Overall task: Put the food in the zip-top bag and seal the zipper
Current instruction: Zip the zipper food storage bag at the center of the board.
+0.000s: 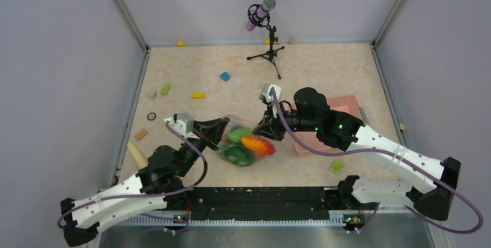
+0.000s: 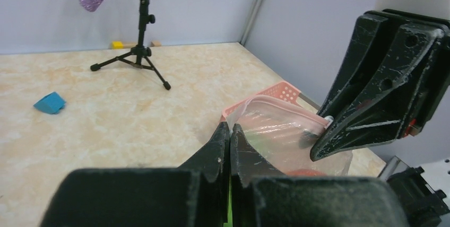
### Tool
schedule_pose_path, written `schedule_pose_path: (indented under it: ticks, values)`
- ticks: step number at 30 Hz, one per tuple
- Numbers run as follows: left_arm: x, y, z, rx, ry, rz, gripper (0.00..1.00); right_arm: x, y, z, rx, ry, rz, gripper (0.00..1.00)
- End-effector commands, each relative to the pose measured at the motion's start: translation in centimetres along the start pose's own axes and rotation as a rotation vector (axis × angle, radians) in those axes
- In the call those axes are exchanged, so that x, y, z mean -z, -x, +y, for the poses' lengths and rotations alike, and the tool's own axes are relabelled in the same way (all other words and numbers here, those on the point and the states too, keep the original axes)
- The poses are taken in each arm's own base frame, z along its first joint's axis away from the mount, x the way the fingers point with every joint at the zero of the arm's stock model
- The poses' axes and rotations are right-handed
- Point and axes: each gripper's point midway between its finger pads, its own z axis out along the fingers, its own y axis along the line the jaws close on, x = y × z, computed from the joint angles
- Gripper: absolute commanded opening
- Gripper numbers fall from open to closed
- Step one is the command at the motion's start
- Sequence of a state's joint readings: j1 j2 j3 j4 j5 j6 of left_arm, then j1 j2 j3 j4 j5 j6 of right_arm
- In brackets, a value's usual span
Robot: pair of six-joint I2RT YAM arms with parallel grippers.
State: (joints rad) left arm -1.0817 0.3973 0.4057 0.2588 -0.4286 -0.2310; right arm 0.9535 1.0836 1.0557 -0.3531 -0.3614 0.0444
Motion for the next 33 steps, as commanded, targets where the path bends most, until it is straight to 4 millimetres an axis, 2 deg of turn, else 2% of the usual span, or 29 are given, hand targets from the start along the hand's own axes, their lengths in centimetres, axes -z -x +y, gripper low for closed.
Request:
schedule_pose_path:
  ticks: [1,14,28,33]
  values:
    - [1.0,5.5,5.5,0.041,0.323,-0.186,0.0,1.2,0.2,0.2,-0.002,-0.009,0.041,0.06]
    - [2.0,5.7,8.4,0.061,0.508,-0.206,0.0,1.7,0.4,0.3,0.001,-0.018,0.03,0.05]
    - [2.4,5.3,10.4,0.036,0.682,-0.185,0.0,2.4,0.7,-0.1,-0.013,-0.056,0.021,0.05]
    - [2.4,5.3,10.5,0.027,0.698,-0.18,0.0,2.6,0.8,-0.2,-0.019,-0.072,0.017,0.05]
